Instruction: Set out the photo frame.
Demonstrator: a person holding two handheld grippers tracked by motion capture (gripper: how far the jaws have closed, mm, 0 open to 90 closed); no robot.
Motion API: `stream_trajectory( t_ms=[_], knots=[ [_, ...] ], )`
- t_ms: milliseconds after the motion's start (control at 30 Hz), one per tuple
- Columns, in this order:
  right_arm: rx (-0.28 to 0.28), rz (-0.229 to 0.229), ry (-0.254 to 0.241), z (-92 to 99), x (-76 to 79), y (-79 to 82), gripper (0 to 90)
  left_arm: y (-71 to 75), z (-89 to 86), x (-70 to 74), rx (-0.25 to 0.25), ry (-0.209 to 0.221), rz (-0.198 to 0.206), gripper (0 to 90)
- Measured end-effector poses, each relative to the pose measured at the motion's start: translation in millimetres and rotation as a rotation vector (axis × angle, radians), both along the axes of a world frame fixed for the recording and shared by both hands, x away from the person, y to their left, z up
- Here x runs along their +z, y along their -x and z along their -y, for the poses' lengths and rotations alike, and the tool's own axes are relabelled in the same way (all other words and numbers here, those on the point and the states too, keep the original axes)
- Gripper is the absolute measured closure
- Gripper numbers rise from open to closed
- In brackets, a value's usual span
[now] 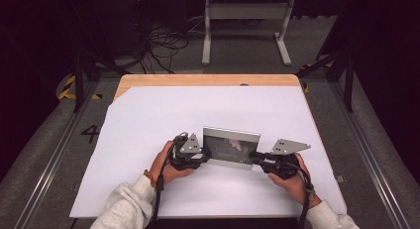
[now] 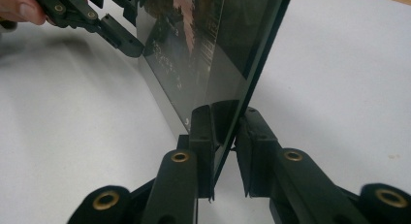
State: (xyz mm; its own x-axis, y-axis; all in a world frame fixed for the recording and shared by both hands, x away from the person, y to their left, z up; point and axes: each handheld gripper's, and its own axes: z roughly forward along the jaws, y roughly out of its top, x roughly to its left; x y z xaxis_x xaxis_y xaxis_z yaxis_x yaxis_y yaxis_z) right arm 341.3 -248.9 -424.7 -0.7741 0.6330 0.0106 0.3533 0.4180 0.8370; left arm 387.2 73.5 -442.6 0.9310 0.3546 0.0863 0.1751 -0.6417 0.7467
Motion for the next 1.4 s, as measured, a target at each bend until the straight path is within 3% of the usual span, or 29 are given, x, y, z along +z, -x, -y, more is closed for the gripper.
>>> stream_trajectory(
  t_ms=[367,1400],
  knots=[
    [-0.026,0.013,0.002,-8.5,-1.6,-5.5,75.6,3.3,-5.8,-0.5,0.028,-0.005,0.015,68.4],
    [-0.015,0.027,0.021,-23.9,-3.2,-13.7,72.3,12.5,-18.6,-1.9,0.068,-0.022,0.029,70.5]
  ],
)
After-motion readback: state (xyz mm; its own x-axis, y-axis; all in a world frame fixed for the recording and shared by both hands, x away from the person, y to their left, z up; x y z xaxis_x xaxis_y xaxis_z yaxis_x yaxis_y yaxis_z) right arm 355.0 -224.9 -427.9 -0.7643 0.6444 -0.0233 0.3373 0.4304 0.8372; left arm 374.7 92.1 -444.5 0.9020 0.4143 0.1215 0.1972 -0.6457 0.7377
